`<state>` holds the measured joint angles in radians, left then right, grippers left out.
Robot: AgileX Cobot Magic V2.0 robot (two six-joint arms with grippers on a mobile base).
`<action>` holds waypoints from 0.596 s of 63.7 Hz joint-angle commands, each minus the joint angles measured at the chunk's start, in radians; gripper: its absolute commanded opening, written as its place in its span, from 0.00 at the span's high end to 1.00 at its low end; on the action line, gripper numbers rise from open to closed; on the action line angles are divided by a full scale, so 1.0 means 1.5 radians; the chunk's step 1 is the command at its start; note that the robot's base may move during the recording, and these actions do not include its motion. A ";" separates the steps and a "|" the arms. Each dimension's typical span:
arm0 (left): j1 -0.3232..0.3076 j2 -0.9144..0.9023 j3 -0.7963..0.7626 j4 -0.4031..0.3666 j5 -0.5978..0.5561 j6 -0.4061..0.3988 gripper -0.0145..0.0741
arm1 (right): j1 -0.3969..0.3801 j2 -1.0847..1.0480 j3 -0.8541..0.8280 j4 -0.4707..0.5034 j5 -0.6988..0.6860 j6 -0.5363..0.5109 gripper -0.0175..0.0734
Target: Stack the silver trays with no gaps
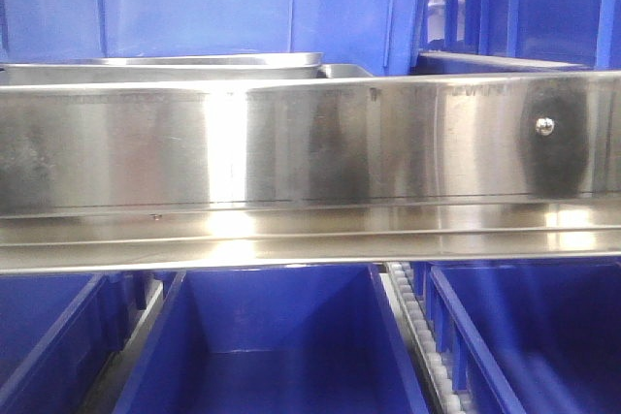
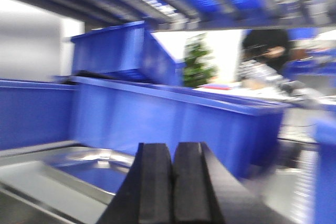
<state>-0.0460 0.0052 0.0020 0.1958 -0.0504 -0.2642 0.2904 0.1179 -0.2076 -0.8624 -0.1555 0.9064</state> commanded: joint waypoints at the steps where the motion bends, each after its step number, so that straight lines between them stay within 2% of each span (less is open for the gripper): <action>1: 0.003 -0.003 -0.001 -0.002 -0.014 -0.003 0.84 | -0.039 -0.055 0.045 0.000 0.031 -0.005 0.89; 16: 0.003 -0.003 -0.001 -0.002 -0.014 -0.003 0.84 | -0.057 -0.079 0.138 0.000 0.055 -0.005 0.89; 38: 0.003 -0.003 -0.001 -0.002 -0.014 -0.003 0.84 | -0.057 -0.079 0.138 0.001 0.081 -0.002 0.89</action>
<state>-0.0460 0.0052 0.0020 0.1958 -0.0513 -0.2642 0.2108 0.0039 0.0010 -0.8624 -0.0351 0.9064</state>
